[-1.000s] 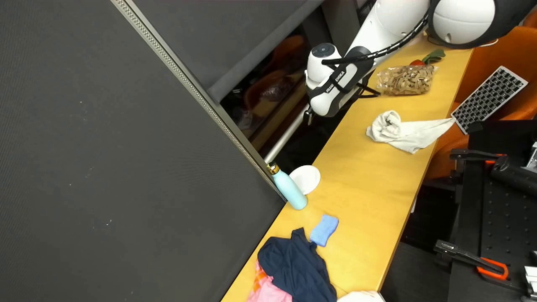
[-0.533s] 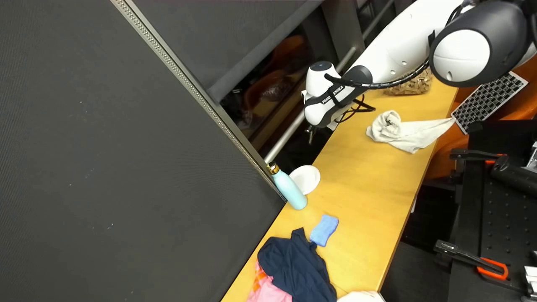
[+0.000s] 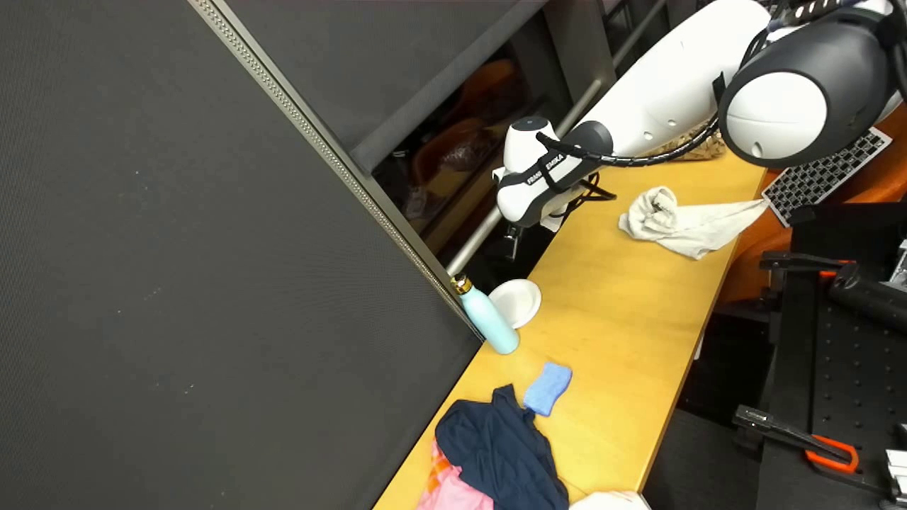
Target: Use the white tea towel to wipe the table
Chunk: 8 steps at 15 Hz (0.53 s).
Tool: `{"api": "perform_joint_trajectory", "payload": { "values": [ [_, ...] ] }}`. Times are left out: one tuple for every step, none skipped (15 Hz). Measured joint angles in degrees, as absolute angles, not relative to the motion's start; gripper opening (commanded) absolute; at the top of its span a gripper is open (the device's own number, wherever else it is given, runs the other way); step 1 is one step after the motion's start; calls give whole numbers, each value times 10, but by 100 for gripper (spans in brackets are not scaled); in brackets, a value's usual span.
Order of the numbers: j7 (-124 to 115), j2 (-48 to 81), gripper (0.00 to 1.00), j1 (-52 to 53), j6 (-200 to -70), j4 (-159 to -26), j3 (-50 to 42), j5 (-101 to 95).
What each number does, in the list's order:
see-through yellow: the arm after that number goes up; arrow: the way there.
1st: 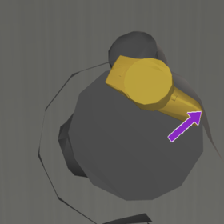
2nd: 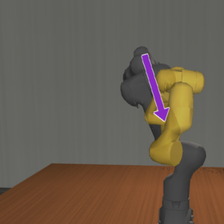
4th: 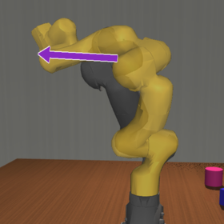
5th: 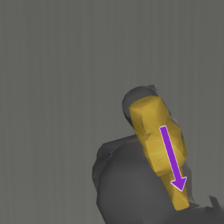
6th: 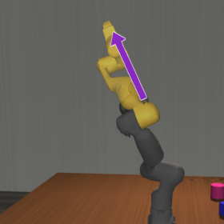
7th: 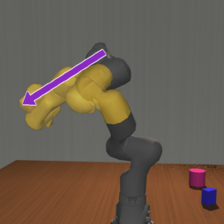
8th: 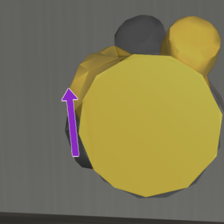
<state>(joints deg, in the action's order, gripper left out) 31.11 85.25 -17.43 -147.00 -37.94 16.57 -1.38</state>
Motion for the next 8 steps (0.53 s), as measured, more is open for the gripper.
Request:
{"api": "perform_joint_trajectory", "payload": {
  "values": [
    [326, 852, 100, -172, -1463, -380, 166, -10],
    [341, 852, 100, -171, -1455, -380, 166, -7],
    [353, 852, 82, -170, -1449, -380, 165, -7],
    [366, 853, 73, -170, -1444, -380, 164, -7],
    [375, 853, 66, -169, -1438, -381, 161, -7],
    [382, 853, 56, -169, -1435, -382, 156, -7],
    [388, 853, 49, -167, -1432, -383, 151, -7],
    [396, 853, 42, -167, -1432, -386, 149, -7]
  ]
}}
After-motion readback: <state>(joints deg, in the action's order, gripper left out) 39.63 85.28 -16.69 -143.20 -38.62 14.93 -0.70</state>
